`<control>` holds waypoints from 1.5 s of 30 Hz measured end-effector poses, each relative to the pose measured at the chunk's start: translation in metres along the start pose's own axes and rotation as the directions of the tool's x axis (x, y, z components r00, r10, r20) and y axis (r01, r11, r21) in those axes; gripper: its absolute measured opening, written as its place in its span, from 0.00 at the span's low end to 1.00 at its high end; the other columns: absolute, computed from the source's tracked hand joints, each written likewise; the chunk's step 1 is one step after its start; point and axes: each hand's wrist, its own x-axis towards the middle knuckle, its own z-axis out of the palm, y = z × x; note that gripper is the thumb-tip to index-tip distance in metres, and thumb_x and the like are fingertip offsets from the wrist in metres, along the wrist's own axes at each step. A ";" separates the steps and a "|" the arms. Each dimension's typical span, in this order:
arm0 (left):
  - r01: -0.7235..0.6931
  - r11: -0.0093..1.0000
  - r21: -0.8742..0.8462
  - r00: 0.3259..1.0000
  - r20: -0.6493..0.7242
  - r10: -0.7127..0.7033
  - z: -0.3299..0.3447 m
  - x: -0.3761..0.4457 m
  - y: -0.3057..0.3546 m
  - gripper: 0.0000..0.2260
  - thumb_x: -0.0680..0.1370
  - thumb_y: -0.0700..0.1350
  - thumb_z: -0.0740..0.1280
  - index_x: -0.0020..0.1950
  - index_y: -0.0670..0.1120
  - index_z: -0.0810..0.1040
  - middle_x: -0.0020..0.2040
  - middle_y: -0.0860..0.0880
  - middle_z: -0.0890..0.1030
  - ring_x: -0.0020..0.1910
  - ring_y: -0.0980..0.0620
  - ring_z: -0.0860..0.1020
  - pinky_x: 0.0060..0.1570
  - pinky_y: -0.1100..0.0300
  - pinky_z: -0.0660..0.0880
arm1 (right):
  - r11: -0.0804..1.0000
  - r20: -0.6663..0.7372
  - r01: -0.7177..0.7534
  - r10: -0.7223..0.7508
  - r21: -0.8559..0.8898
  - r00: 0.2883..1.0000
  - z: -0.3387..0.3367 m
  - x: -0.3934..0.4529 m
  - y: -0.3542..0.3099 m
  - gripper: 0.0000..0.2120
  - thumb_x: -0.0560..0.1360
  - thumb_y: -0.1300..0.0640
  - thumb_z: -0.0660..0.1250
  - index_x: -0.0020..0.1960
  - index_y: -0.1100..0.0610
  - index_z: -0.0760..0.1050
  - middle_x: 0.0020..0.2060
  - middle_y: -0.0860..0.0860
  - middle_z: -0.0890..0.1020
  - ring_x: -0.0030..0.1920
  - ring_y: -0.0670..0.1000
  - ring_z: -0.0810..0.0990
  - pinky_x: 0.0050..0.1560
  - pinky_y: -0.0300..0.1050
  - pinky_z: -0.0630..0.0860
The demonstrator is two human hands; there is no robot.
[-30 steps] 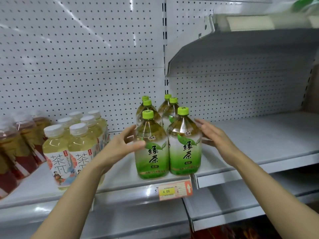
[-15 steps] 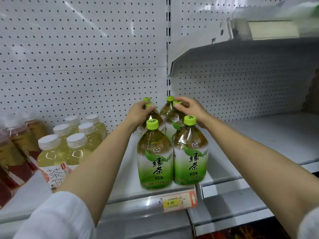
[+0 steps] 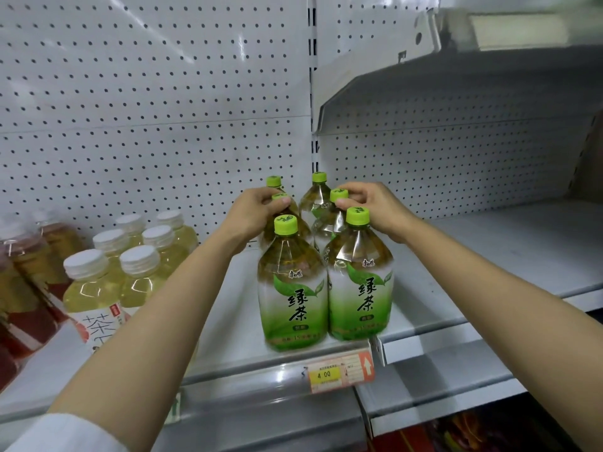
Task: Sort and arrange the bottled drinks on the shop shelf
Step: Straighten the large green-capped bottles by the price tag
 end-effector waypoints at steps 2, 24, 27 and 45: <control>0.006 1.000 0.010 1.000 0.026 -0.006 -0.003 0.002 -0.001 0.10 0.80 0.49 0.69 0.54 0.44 0.84 0.47 0.49 0.85 0.48 0.53 0.81 0.50 0.63 0.75 | 1.000 0.009 0.004 -0.004 0.008 1.000 -0.002 0.000 0.001 0.14 0.79 0.57 0.68 0.63 0.58 0.78 0.48 0.50 0.86 0.47 0.44 0.83 0.52 0.43 0.79; 0.152 0.975 0.161 0.974 0.141 -0.175 -0.005 0.102 -0.066 0.14 0.76 0.50 0.74 0.60 0.49 0.78 0.45 0.52 0.81 0.37 0.56 0.77 0.28 0.69 0.70 | 0.990 0.181 -0.127 0.114 0.059 0.977 0.020 0.103 0.063 0.29 0.72 0.73 0.70 0.70 0.56 0.71 0.58 0.60 0.81 0.46 0.50 0.83 0.40 0.36 0.80; 0.134 0.973 0.191 0.968 0.183 -0.169 -0.009 0.098 -0.062 0.12 0.76 0.50 0.73 0.57 0.49 0.79 0.44 0.49 0.81 0.36 0.51 0.76 0.31 0.63 0.71 | 0.996 0.191 -0.085 0.085 -0.009 0.978 0.017 0.101 0.061 0.25 0.74 0.70 0.70 0.68 0.55 0.73 0.58 0.58 0.82 0.49 0.51 0.84 0.47 0.42 0.82; 0.218 0.892 -0.397 0.965 -0.048 -0.257 0.004 0.009 -0.024 0.34 0.79 0.69 0.54 0.81 0.55 0.55 0.80 0.56 0.56 0.79 0.51 0.56 0.78 0.46 0.52 | 0.927 0.212 -0.253 0.197 0.277 0.957 -0.007 0.028 0.045 0.40 0.72 0.27 0.54 0.77 0.48 0.63 0.77 0.49 0.65 0.77 0.52 0.62 0.76 0.59 0.58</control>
